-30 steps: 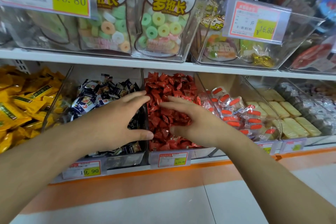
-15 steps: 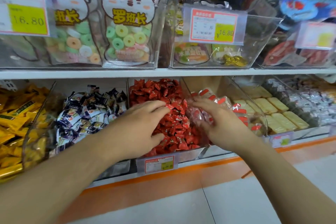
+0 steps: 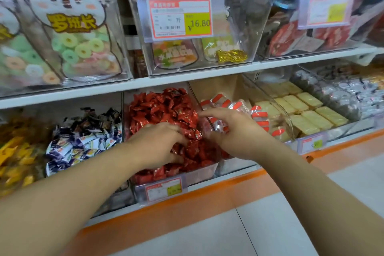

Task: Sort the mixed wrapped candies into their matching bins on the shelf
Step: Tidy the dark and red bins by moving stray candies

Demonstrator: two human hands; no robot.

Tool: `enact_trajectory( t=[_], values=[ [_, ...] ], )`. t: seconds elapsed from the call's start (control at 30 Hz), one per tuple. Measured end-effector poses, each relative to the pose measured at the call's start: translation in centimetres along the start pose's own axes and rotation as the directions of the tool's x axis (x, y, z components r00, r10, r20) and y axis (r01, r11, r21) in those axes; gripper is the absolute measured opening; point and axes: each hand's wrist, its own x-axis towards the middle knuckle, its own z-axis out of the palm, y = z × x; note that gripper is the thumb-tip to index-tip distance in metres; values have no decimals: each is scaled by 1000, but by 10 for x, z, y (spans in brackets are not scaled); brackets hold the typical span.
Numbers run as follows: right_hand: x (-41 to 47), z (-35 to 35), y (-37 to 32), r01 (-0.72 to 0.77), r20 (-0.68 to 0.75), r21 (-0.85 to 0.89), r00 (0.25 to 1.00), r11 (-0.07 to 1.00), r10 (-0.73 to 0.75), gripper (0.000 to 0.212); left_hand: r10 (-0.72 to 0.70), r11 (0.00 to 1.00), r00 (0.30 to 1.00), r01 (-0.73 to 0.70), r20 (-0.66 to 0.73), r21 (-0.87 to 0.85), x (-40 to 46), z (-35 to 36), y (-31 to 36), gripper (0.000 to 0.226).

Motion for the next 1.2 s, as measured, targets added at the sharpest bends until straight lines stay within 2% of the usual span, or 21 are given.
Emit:
enact_trajectory(
  t=[0.2,0.53,0.63,0.73,0.8,0.9,1.07,1.2],
  values=[
    [-6,-4,-3,-48,41,22,998,999,47,50,-67,994,998,66,14,91,-4,-21,-18,55],
    [-3,-6,-6,-54,27,-25,998,998,55,51,-79,990,996,83,43,-110,-26,-34,-23,60],
    [-3,-5,-6,-64,30,-33,997,997,65,52,-48,984,999,51,17,-173,-25,-40,-9,64],
    [-2,-5,-6,-57,35,-53,998,997,59,53,36,977,998,-44,-43,-207,-9,-31,16,59],
    [-2,-5,-5,-54,33,-46,998,998,55,53,99,968,995,-101,-20,-228,2,-15,29,58],
    [-2,-4,-4,-58,29,-32,998,998,59,53,106,965,994,-94,38,-245,12,1,27,51],
    [-2,-3,-4,-57,33,-31,998,998,58,52,95,992,990,-85,107,-93,11,-7,1,35],
    [-2,-3,-4,-60,30,-35,998,998,61,51,80,996,992,-76,101,-47,3,-17,-8,29]
  ],
)
